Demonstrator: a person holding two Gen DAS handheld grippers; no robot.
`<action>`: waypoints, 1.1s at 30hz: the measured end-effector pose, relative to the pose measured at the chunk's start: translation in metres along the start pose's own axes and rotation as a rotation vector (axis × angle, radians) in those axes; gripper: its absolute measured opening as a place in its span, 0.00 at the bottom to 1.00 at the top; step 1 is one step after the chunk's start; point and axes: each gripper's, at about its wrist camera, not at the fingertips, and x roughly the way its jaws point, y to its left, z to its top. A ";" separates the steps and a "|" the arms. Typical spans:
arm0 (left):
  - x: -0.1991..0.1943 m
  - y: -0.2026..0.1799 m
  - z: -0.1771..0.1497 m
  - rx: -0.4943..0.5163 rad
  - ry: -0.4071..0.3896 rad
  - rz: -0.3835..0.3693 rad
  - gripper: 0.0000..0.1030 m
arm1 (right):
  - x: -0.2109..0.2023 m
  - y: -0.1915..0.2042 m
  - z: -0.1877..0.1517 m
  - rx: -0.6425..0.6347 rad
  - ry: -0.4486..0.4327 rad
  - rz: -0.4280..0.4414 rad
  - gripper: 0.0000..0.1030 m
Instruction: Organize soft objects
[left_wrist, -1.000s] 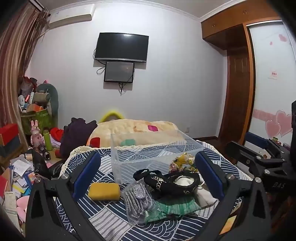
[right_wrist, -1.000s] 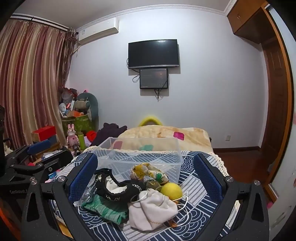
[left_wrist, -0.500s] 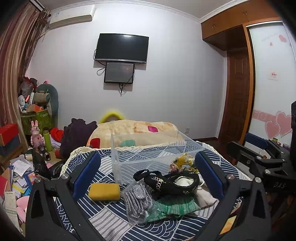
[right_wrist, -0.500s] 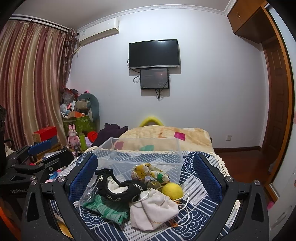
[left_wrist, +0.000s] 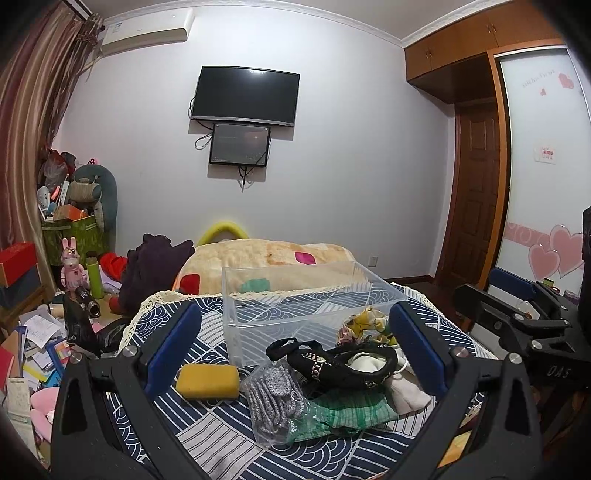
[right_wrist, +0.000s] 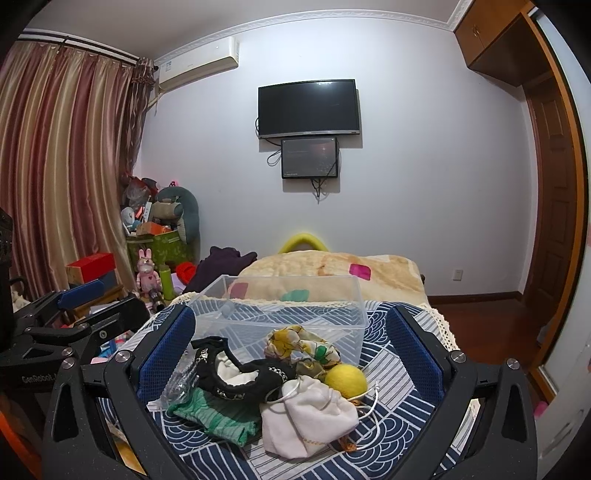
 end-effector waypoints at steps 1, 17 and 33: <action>0.000 0.000 0.000 0.000 0.000 -0.002 1.00 | -0.001 0.000 0.001 0.001 -0.001 0.000 1.00; -0.002 -0.001 0.000 0.003 -0.010 -0.001 1.00 | 0.002 0.001 0.000 0.003 -0.006 0.008 1.00; -0.004 -0.002 0.001 0.001 -0.012 -0.013 1.00 | 0.003 0.001 0.000 0.006 -0.014 0.009 1.00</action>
